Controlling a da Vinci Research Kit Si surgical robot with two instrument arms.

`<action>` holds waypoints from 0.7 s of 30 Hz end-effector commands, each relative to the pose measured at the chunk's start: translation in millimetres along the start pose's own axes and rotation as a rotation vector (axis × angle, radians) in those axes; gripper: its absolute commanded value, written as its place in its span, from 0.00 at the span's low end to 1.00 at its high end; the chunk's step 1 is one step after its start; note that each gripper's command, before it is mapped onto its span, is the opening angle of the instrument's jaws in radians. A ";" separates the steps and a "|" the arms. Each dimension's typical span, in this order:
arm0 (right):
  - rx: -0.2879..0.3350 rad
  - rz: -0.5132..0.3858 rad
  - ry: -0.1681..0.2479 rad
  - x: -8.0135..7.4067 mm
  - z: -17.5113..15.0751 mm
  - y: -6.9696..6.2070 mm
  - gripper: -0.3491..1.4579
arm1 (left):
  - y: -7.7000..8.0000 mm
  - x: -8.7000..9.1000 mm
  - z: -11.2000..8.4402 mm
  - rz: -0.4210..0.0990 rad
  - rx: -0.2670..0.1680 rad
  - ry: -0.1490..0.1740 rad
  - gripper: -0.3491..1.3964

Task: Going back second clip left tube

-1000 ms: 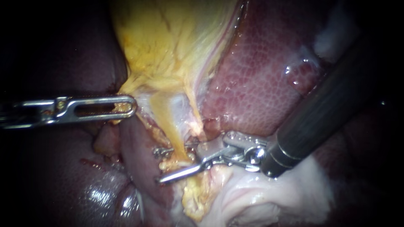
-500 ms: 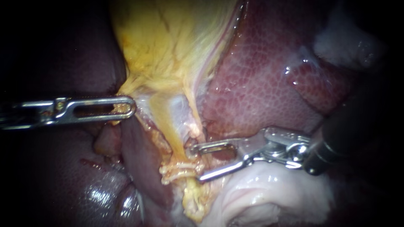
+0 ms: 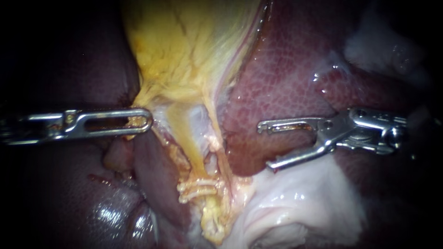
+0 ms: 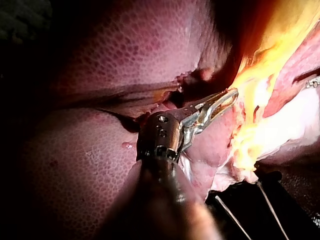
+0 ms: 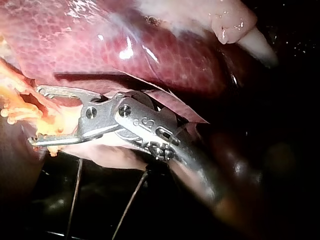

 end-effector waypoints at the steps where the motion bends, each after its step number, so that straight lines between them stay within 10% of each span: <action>1: 0.001 0.001 -0.001 -0.1 0.1 0.0 0.52 | 0.1 0.3 0.4 0.001 0.003 0.004 0.00; 13: 0.000 0.000 -0.001 -0.3 0.1 0.1 0.52 | 0.4 4.0 8.0 0.009 0.007 0.061 0.00; 21: 0.002 0.002 -0.002 -0.3 -0.1 -0.1 0.53 | 0.2 4.3 9.4 0.009 0.011 0.071 0.00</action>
